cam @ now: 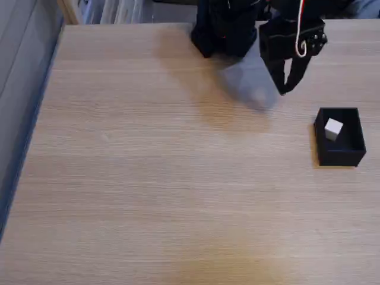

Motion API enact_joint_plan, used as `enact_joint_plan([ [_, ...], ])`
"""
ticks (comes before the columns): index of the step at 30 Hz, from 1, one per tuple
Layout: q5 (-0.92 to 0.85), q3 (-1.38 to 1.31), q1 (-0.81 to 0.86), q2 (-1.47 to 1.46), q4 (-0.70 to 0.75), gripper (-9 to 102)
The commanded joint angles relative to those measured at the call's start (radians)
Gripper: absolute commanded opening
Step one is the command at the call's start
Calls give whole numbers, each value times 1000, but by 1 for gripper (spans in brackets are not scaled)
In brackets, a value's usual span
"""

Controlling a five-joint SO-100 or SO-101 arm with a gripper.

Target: Pick a white block and place it in the black box.

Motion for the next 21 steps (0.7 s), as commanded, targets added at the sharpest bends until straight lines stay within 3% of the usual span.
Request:
enact_joint_plan([
  [1,-91,160,58,172,-75,0],
  [7,-229,430,143,434,-149,0],
  [21,-272,905,380,879,-262,0],
])
